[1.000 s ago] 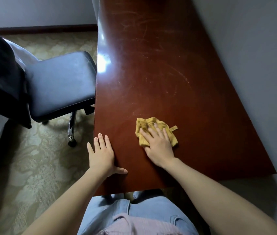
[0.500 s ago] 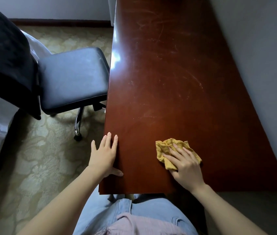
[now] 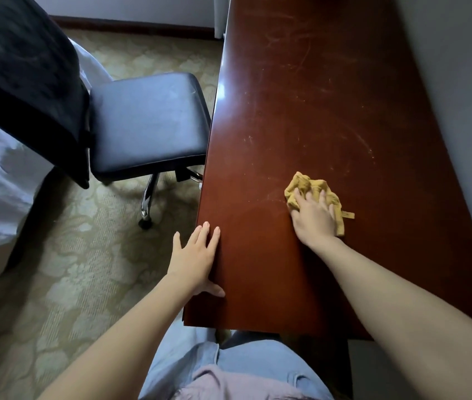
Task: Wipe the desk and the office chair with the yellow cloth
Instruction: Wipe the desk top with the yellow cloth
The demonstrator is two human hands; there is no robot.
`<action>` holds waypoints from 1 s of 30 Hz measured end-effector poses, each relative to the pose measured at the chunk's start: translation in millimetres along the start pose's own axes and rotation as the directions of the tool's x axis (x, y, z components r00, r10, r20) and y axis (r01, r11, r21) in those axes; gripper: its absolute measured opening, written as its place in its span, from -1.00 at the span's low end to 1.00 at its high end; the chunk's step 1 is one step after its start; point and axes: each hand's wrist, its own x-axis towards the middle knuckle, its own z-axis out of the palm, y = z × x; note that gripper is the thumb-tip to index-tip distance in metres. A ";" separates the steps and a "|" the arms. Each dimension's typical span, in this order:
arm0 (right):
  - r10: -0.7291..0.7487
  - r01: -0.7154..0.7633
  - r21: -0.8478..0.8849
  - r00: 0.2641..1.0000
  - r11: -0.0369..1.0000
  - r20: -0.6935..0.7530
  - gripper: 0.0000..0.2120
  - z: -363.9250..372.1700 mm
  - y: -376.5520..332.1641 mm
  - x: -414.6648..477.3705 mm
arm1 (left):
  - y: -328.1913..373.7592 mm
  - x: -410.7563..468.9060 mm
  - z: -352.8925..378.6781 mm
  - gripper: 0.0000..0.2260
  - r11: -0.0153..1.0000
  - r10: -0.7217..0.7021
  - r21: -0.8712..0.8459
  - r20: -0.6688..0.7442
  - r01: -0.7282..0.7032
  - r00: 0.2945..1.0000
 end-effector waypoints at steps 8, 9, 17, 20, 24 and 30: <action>-0.219 0.222 -0.013 0.967 0.975 0.127 -0.45 12.4 -48.1 -13.5 | -14.0 -3.2 -0.3 0.14 0.998 0.053 -0.027 -0.005 -0.053 0.999; -0.257 0.263 -0.023 0.957 0.965 0.136 -0.45 14.5 -50.9 -18.0 | -15.7 -3.5 -0.4 0.14 0.996 0.064 -0.065 0.007 -0.064 0.998; -0.586 0.583 0.062 0.804 0.810 0.098 -0.48 37.8 -45.7 -79.3 | -37.5 -4.1 3.1 0.13 0.986 0.117 -0.112 -0.045 -0.122 0.992; -0.713 0.703 0.121 0.692 0.701 0.111 -0.54 41.6 -28.3 -101.8 | -42.6 -4.3 9.2 0.19 0.991 0.102 -0.080 -0.016 -0.103 0.995; -0.889 0.893 0.091 0.422 0.441 0.176 -0.67 38.0 -3.5 -107.7 | -44.6 -1.7 13.0 0.21 0.981 0.118 -0.154 0.008 -0.115 0.993; -0.908 0.931 0.078 0.327 0.358 0.263 -0.67 23.0 -19.6 -58.6 | -55.5 2.7 10.0 0.17 0.970 0.149 -0.195 0.019 -0.143 0.989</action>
